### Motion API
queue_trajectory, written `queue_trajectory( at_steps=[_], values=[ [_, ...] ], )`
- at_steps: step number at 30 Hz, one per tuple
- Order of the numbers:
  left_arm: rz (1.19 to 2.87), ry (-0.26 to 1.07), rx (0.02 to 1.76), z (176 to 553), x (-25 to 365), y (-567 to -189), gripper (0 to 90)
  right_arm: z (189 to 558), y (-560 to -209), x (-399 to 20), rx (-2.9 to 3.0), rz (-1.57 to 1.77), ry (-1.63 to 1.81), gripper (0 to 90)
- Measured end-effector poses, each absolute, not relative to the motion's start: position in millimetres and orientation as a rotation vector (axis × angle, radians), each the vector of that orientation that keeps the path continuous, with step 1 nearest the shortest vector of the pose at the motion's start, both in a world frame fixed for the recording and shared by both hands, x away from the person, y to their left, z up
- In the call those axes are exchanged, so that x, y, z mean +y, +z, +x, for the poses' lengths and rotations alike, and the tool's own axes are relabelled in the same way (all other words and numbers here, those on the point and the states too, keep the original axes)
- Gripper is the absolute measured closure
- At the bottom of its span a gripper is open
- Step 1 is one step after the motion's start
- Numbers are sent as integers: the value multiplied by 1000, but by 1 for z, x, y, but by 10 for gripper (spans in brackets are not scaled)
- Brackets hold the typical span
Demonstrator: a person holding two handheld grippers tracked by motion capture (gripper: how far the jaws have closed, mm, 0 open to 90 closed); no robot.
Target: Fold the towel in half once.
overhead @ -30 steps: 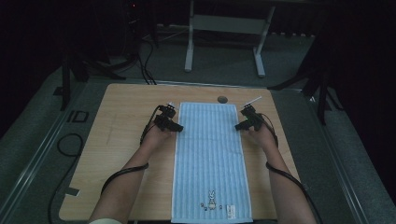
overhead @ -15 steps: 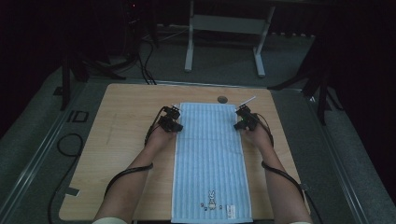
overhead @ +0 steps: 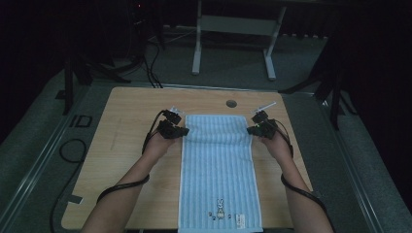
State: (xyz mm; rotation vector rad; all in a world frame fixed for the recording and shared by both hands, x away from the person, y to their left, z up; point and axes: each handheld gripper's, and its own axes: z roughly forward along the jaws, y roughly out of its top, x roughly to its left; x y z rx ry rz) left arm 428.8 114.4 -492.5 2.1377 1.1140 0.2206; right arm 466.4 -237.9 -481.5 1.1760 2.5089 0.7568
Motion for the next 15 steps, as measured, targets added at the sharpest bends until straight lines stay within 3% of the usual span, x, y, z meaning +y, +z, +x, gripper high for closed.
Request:
queue_trajectory(
  at_steps=[10,11,12,15],
  values=[
    [2172,167,1036,364,124,-501,864,398,-478,-244,2558,1034,820,882],
    [2219,172,1038,354,125,-505,724,387,-482,-244,2587,1015,810,824],
    [2219,172,1038,354,125,-505,647,383,-483,-245,2581,1008,804,779],
    [2218,184,1018,346,129,-505,598,377,-483,-245,2585,996,816,742]
  ],
)
